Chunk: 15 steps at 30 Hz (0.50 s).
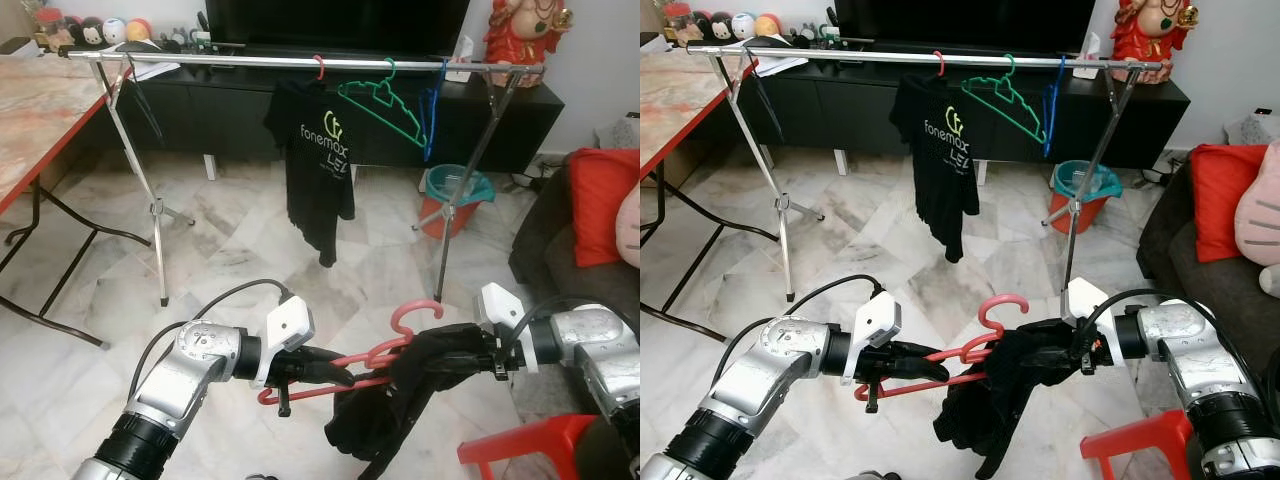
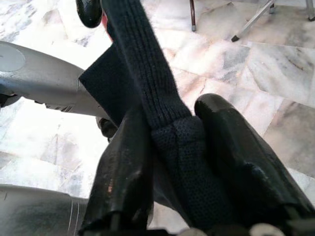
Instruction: Hang hanger
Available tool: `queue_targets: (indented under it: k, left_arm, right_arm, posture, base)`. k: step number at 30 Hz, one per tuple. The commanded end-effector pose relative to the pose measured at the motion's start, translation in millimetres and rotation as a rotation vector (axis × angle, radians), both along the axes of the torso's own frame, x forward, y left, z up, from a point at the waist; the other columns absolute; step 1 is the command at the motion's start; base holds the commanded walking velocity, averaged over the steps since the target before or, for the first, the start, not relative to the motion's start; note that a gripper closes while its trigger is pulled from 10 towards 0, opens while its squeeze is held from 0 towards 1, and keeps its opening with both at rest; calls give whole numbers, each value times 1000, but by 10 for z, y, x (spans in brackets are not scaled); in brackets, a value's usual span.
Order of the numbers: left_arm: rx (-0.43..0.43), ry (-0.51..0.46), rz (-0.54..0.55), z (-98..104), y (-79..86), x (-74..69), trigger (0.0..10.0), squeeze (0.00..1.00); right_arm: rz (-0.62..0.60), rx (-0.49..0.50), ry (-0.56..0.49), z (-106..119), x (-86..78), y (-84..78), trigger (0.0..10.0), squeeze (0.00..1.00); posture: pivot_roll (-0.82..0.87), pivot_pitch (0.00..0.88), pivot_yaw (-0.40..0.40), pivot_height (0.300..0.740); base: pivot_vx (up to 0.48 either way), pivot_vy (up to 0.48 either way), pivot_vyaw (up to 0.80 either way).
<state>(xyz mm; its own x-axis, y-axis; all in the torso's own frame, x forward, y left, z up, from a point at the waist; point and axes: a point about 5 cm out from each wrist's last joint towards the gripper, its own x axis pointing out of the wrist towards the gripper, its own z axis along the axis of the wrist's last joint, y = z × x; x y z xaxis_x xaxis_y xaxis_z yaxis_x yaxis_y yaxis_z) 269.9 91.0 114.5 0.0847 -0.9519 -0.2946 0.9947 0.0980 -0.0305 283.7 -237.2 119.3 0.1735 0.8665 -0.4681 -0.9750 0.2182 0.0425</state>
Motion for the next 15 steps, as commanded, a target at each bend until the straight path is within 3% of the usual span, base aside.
queue_targets:
  k: [1,6,7,15]
  left_arm:
    - [-50,-57,-9,142,-76,66,10000,0]
    - [-44,-68,-10,142,-70,83,10000,0]
    - [-44,-70,-10,142,-69,85,10000,1000]
    - [-38,-63,-31,153,-42,92,10000,1000]
  right_arm:
    - [86,21,20,-14,-45,101,0,0]
    - [108,23,34,-32,-65,128,0,0]
    - [109,23,34,-35,-66,132,0,0]
    - [109,18,32,-55,-63,160,0,0]
  posture:
    - [38,45,-65,736]
    - [38,45,-65,736]
    - [39,44,-65,736]
    - [40,47,-63,736]
  base:
    - [0,0,0]
    - [0,0,0]
    - [0,0,0]
    - [0,0,0]
